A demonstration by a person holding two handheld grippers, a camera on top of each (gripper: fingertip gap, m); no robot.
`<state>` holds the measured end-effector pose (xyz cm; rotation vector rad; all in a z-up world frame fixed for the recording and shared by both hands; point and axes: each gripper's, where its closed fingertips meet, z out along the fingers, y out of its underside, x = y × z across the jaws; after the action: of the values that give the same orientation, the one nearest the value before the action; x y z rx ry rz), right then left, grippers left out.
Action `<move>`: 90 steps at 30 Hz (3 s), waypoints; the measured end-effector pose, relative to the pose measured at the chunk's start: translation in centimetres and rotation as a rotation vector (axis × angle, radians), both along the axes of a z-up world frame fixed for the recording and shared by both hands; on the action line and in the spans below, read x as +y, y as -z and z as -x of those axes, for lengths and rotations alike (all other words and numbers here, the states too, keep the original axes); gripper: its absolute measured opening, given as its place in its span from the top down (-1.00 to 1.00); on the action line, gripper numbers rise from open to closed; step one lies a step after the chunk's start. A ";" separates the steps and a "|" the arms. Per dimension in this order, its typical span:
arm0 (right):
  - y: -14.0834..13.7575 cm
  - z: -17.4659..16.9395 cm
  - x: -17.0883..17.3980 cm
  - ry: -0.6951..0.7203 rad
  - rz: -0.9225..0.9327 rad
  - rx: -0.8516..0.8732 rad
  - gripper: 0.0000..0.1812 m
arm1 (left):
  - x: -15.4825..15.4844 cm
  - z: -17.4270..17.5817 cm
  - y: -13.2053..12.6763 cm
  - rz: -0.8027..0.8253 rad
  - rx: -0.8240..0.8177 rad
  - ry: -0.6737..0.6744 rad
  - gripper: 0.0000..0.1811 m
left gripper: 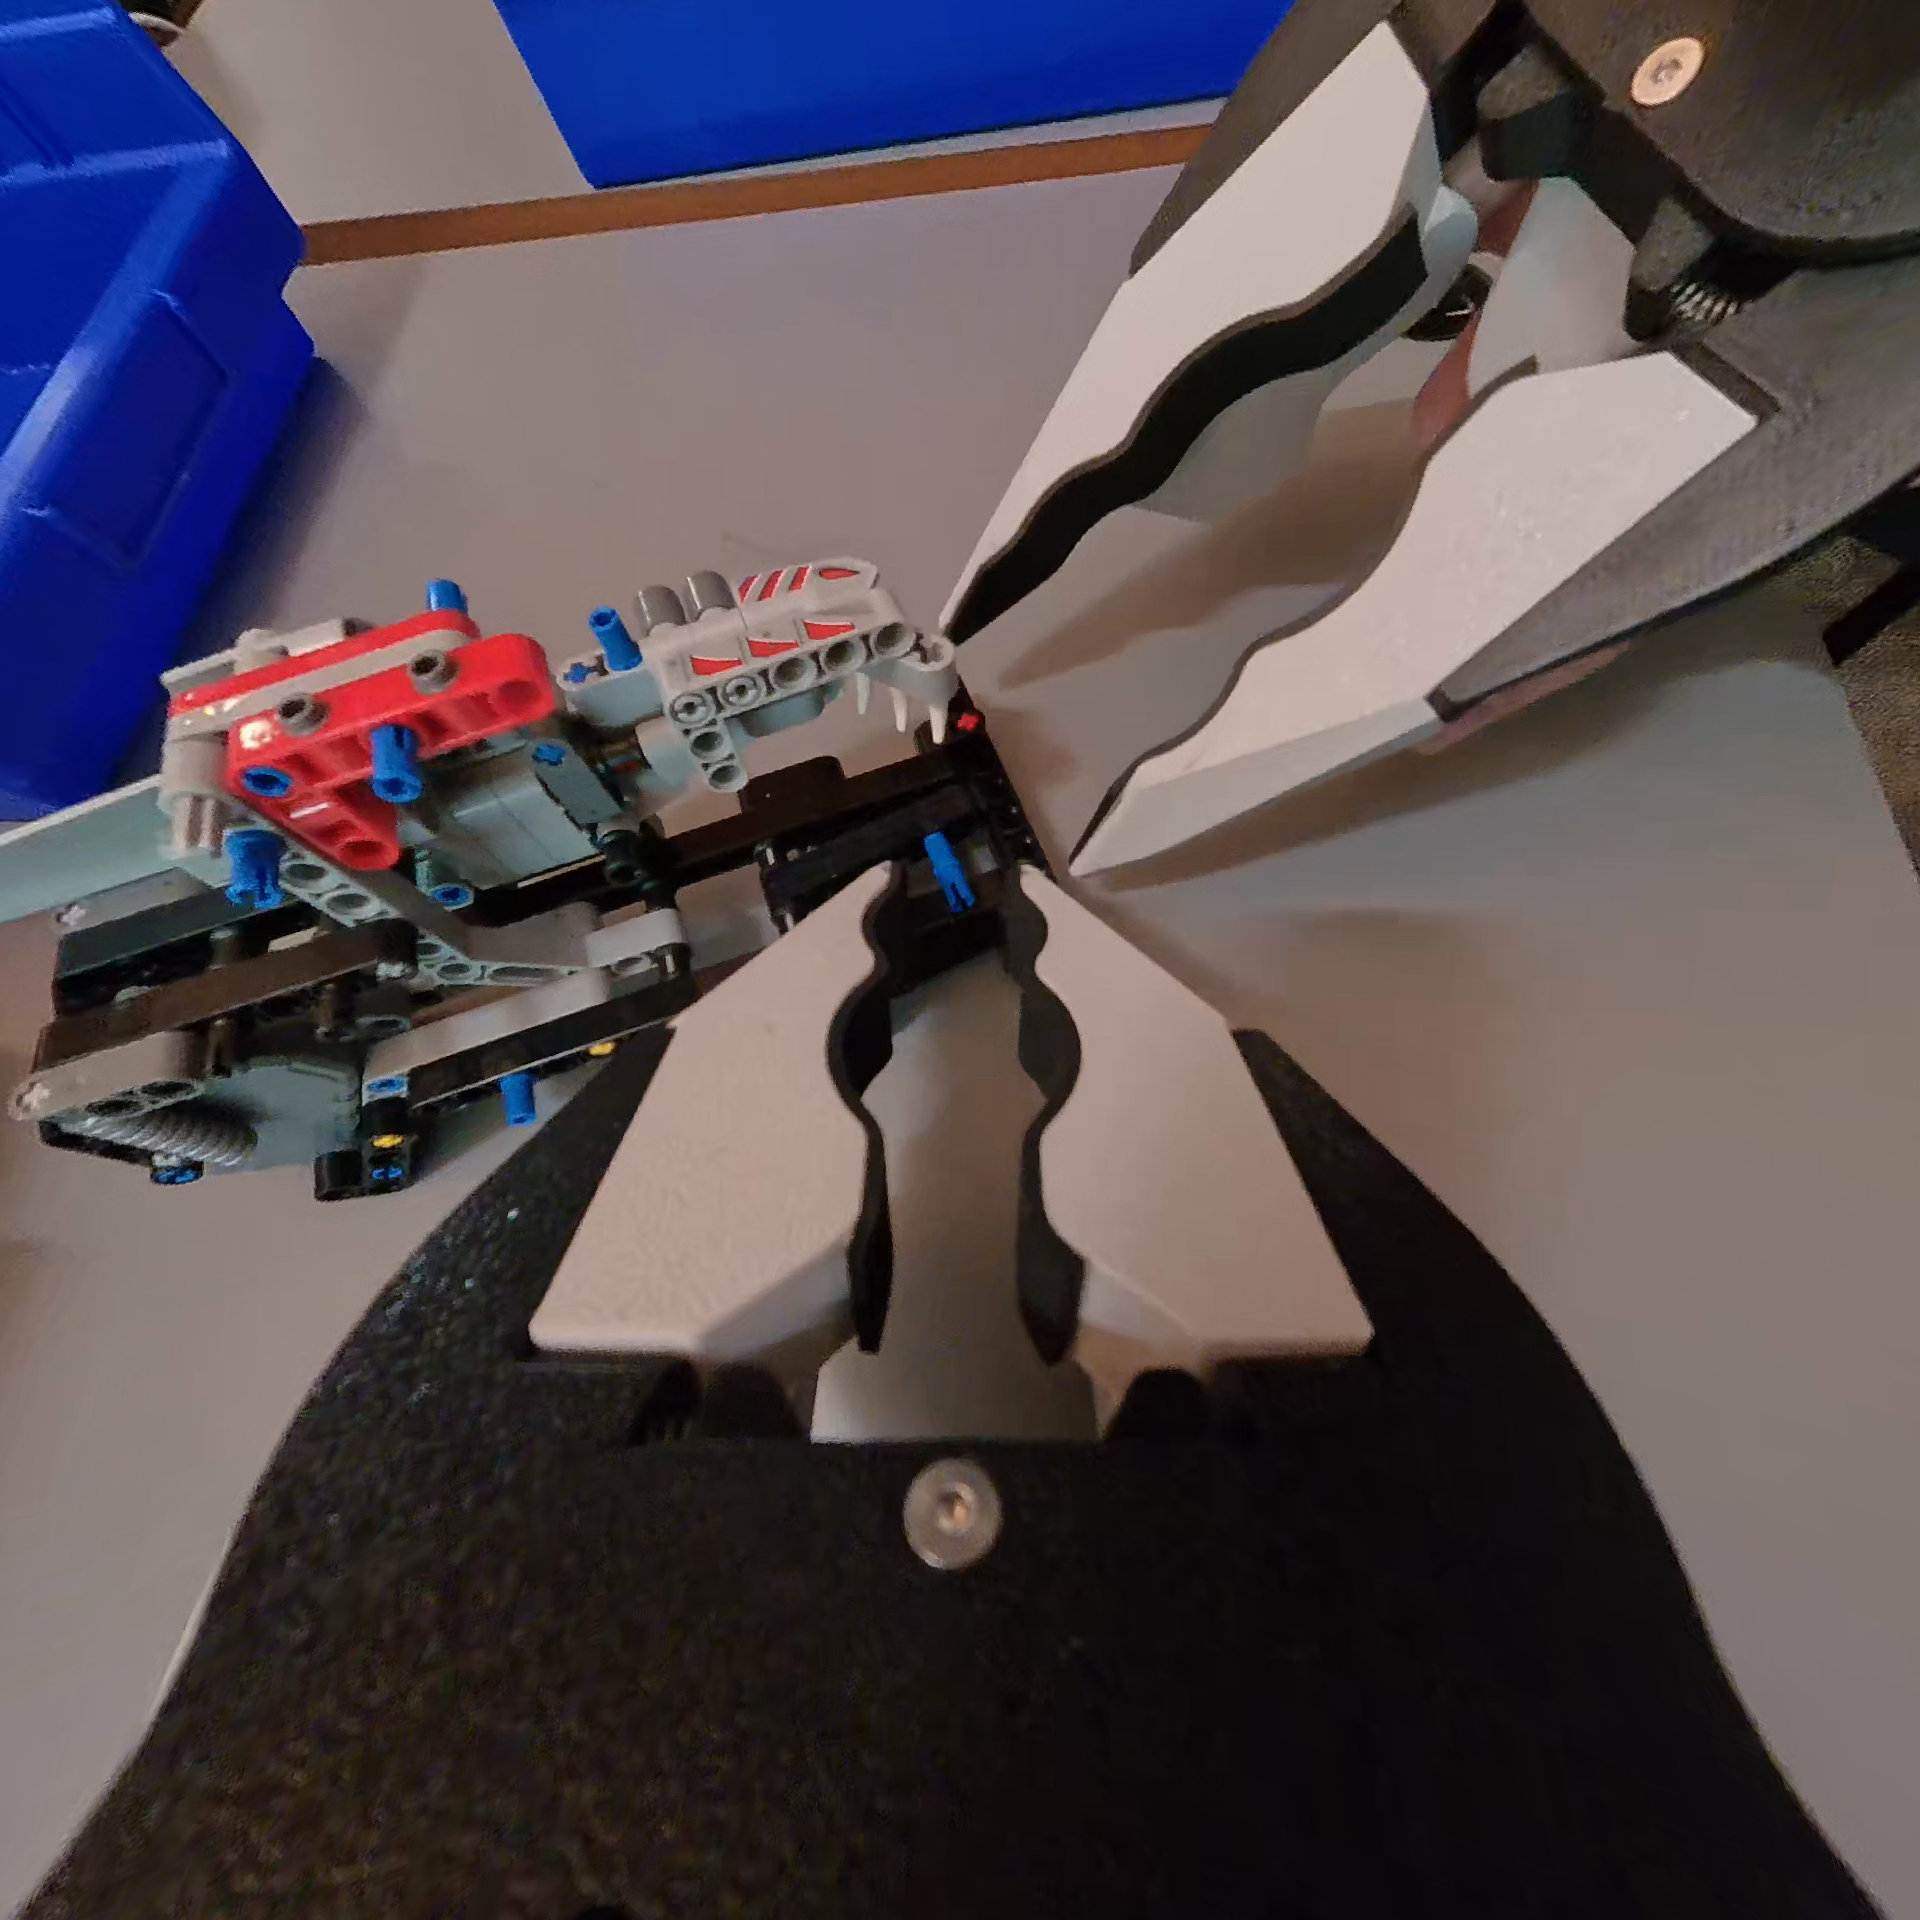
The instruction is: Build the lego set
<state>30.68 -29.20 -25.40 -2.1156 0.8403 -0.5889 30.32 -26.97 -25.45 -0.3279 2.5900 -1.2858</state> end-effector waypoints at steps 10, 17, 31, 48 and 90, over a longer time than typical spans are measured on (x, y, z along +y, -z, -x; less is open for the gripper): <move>0.3 0.2 0.5 -0.027 0.006 0.007 0.53 | 0.3 -0.3 -0.1 -0.001 0.012 -0.018 0.96; -1.4 -0.5 -0.3 0.022 0.023 -0.074 0.55 | 1.7 -2.2 -2.7 0.093 -0.010 -0.082 1.00; -1.8 -1.1 2.4 -0.061 0.150 -0.187 0.42 | 3.1 -4.0 -2.8 0.113 -0.018 -0.123 1.00; -0.7 -0.9 0.4 -0.015 0.126 -0.121 0.50 | 1.9 -0.3 0.0 -0.033 0.094 0.034 0.91; -1.1 -5.2 4.3 -0.046 -0.027 -0.177 0.36 | 3.5 -4.2 -3.1 0.148 0.046 -0.113 1.00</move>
<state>35.89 -24.86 -24.27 -2.0190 0.6948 -0.7246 34.52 -23.44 -22.34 -0.5285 2.4783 -1.4487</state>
